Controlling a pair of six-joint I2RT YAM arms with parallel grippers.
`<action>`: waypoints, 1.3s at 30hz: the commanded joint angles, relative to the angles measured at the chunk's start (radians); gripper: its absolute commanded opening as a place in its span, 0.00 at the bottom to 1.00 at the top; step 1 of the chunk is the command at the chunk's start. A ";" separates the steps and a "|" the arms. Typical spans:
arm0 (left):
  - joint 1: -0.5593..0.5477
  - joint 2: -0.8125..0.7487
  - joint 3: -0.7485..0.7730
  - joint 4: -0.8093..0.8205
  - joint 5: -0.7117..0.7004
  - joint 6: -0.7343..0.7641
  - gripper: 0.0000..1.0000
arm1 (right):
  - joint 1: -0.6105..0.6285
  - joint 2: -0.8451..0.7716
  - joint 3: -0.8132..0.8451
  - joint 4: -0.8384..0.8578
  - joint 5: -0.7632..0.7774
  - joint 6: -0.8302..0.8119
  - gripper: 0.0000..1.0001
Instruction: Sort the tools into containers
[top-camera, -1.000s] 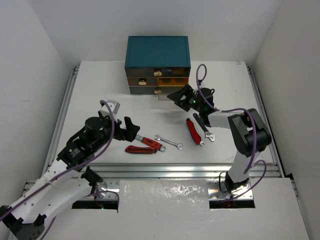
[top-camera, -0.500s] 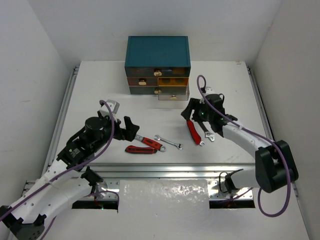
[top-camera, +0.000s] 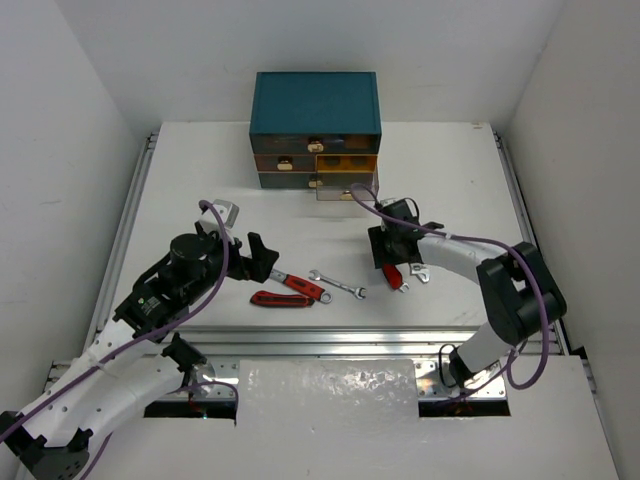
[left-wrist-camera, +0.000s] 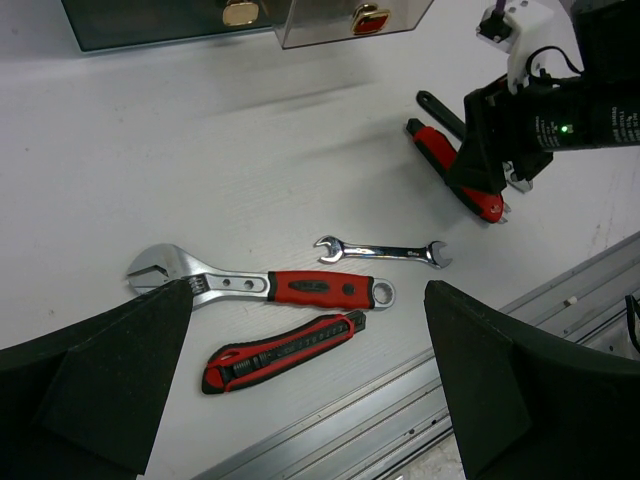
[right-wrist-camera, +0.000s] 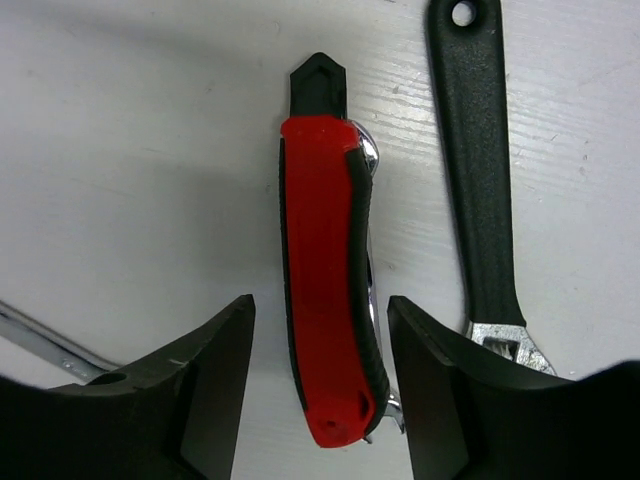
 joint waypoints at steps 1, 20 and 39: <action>0.012 -0.004 0.004 0.038 0.002 -0.003 1.00 | 0.020 0.027 0.054 -0.001 0.076 -0.040 0.56; 0.012 -0.003 0.002 0.046 0.027 0.003 1.00 | 0.054 -0.101 0.028 0.022 0.088 -0.057 0.18; 0.012 -0.006 0.001 0.043 0.011 0.000 1.00 | 0.028 -0.154 0.362 0.124 -0.064 -0.344 0.15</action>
